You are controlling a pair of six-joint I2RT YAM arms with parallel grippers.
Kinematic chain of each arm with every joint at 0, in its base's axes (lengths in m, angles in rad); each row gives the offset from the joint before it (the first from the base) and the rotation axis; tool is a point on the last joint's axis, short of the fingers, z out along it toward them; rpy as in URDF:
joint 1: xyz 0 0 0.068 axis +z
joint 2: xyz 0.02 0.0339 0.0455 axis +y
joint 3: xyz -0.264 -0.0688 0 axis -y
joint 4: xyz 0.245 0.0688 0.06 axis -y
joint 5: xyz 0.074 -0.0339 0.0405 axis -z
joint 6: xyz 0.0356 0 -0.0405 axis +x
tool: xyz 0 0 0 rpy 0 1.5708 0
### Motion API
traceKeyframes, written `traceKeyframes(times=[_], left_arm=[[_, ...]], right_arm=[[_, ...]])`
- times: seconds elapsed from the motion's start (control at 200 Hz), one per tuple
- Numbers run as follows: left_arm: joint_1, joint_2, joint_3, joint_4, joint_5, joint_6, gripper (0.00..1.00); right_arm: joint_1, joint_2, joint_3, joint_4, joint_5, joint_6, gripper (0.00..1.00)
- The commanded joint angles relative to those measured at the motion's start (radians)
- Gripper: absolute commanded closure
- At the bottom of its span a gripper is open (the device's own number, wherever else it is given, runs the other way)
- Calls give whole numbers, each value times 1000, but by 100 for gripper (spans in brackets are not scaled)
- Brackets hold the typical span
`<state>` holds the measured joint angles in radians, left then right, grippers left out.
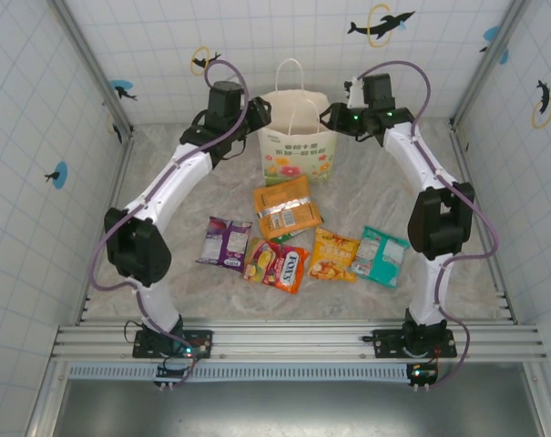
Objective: Place the snacks into the paper bag
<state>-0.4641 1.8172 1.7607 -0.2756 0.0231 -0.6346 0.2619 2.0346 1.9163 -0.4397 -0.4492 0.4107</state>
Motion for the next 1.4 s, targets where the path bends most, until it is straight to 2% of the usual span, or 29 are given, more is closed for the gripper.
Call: traceKeyframes(times=[0.0,0.13,0.165,0.195,0.33,0.59,0.781,0.941,1.136,1.396], left_arm=[[13,-56,3,16,-65,27,40],[29,-30,52,-92,-107,26,40],[30,-17,68,-118,-98,19,40],[65,-5,80,-140,-86,13,40],[82,53,138,-218,-48,-6,40],[99,119,159,-199,63,-42,40],[101,156,185,-198,90,-47,41],[102,181,229,-243,44,-28,42],[116,213,312,-333,-37,27,51],[129,238,322,-403,-82,51,54]], right_arm=[[17,-58,-22,41,3,21,51],[29,-60,-23,46,3,27,51],[30,-60,-23,48,3,29,52],[34,-61,-23,50,3,30,52],[39,-56,-22,58,0,39,52],[58,-55,-23,61,-11,43,52],[75,-54,-23,70,-24,45,52],[97,-53,-24,91,-50,50,53],[114,-53,-19,94,-75,50,53],[130,-42,-21,102,-78,53,53]])
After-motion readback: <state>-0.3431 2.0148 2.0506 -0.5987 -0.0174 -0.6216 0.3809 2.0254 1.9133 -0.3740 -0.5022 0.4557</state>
